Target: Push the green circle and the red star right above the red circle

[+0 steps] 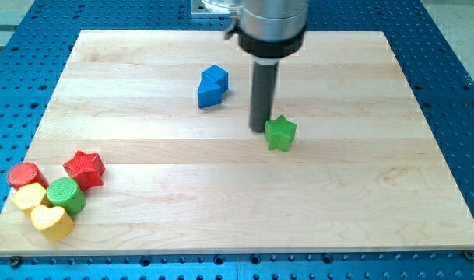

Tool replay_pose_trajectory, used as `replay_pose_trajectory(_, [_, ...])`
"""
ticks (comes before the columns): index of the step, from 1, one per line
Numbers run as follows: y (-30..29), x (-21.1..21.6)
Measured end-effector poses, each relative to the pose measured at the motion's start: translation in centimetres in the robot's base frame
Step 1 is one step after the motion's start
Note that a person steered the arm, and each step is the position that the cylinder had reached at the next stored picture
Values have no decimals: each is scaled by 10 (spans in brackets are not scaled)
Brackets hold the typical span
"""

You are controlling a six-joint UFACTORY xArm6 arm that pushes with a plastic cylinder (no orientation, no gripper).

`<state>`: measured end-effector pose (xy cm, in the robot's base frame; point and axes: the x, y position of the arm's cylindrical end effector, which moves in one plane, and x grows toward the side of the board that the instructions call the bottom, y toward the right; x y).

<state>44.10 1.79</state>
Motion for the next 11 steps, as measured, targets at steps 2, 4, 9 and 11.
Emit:
replay_pose_trajectory(2, [-118,96])
replay_pose_trajectory(4, [-170,177])
replay_pose_trajectory(9, [-232,139])
replay_pose_trajectory(11, [-232,82])
